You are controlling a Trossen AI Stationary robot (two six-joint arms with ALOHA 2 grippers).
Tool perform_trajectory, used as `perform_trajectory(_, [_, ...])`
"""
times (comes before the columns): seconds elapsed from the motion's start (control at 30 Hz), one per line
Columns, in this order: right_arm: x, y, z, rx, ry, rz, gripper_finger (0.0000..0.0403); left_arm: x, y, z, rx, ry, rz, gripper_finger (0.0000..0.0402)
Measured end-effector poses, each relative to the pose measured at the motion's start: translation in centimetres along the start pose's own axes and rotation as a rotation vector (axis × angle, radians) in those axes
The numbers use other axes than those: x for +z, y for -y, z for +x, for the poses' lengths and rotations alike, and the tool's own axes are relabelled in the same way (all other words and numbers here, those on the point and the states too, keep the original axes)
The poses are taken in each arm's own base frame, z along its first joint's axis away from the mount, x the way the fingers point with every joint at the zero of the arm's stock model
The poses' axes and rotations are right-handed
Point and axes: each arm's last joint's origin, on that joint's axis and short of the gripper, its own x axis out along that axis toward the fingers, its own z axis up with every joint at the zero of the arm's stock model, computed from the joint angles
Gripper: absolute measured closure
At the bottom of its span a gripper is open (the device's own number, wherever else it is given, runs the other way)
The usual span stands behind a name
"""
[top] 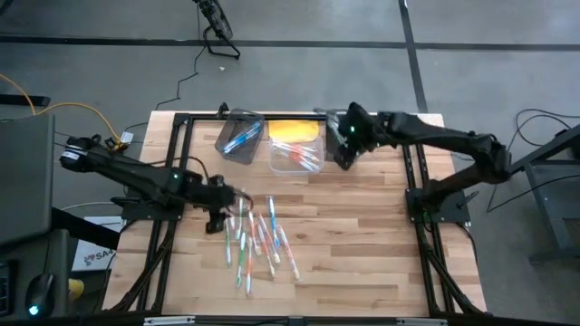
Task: Pick & Place Toothbrushes
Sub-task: Put the green toothbrush into the right black bin
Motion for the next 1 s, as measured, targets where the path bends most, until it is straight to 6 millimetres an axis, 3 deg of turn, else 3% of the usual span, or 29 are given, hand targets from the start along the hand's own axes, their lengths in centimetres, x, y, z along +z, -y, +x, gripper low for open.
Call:
perform_trajectory(0.17, [-1.5, -2.3, 0.1, 0.05, -0.01, -0.059, 0.0206, -0.4, 1.8, 2.1, -0.091, -0.112, 0.355, 0.0209])
perform_trajectory(0.33, [-2.1, -4.0, -0.1, 0.05, 0.019, -0.108, 0.0206, -1.0, 3.2, 4.4, -0.122, -0.217, 0.553, 0.0209])
perform_trajectory(0.77, [-2.4, -5.1, -0.4, 0.033, 0.052, -0.133, 0.0206, -2.3, 6.0, 8.1, -0.162, -0.294, 0.771, 0.0211])
perform_trajectory(1.0, [-2.4, -5.1, -0.4, 0.035, 0.055, -0.132, 0.0206, -2.4, 6.2, 8.6, -0.169, -0.322, 0.786, 0.0271])
